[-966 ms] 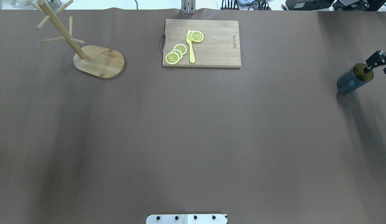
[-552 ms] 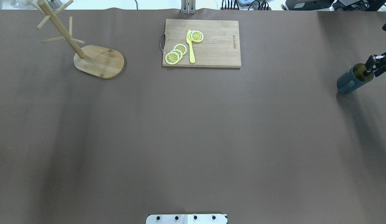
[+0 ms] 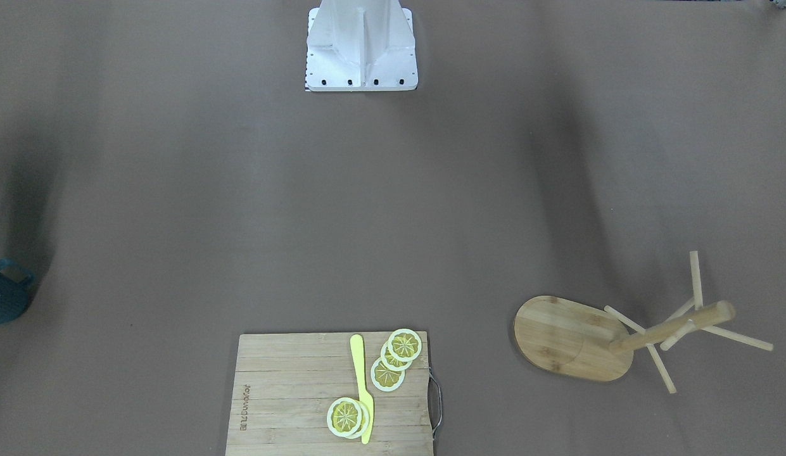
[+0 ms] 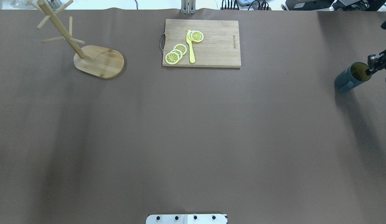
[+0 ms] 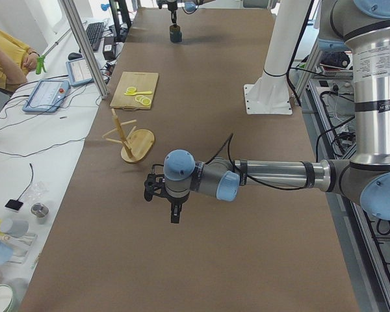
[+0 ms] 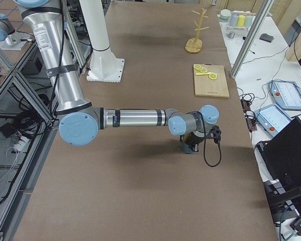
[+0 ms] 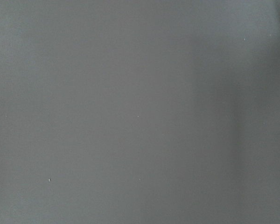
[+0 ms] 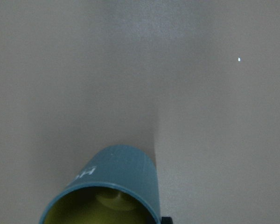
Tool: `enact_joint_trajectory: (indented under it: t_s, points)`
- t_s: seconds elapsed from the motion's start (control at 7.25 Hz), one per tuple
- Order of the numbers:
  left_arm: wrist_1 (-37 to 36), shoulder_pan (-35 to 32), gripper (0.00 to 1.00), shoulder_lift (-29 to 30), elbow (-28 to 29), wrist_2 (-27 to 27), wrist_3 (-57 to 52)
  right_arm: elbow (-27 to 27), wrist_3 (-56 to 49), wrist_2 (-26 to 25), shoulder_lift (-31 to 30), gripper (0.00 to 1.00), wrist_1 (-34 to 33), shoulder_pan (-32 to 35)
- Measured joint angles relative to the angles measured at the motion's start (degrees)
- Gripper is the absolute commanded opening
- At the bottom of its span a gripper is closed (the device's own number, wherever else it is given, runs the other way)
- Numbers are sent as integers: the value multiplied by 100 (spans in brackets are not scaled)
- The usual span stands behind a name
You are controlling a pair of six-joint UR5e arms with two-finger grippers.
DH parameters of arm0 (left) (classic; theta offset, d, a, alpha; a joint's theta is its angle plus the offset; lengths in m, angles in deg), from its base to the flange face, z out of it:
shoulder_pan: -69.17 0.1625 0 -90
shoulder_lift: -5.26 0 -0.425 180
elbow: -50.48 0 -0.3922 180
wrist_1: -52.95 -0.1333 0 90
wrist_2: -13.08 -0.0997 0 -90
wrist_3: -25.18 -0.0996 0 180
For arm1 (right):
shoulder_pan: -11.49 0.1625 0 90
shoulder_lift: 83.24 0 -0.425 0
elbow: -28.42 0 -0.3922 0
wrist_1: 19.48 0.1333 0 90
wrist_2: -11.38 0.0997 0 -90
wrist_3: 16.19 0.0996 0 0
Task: Hang cup on storage rack
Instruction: 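Carry the blue mug with the right gripper toward the table center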
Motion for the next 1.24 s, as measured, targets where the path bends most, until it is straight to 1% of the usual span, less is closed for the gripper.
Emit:
enact_joint_trajectory:
  t_s: [0.14,0.28,0.55,0.69,0.83,0.97,1.24]
  points:
    - [0,-2,98,-1,-1,10,0,212,398,72,112,0,3,-127]
    - [0,-1,98,-2,0,16,0,618,1064,109,159,0,9,-409]
    - [0,1,98,5,26,14,-11,1570,2747,-17,273,0,8,-1250]
    - [0,1,98,12,38,4,-15,1938,3580,-188,447,0,1,-1748]
    - [0,1,98,45,49,-4,-17,2165,4430,-472,729,0,-8,-2292]
    - [0,1,98,105,74,-8,-17,2249,5087,-725,1031,0,-19,-2738]
    - [0,1,98,242,154,-10,-18,2211,5976,-1190,1598,0,-49,-3433]
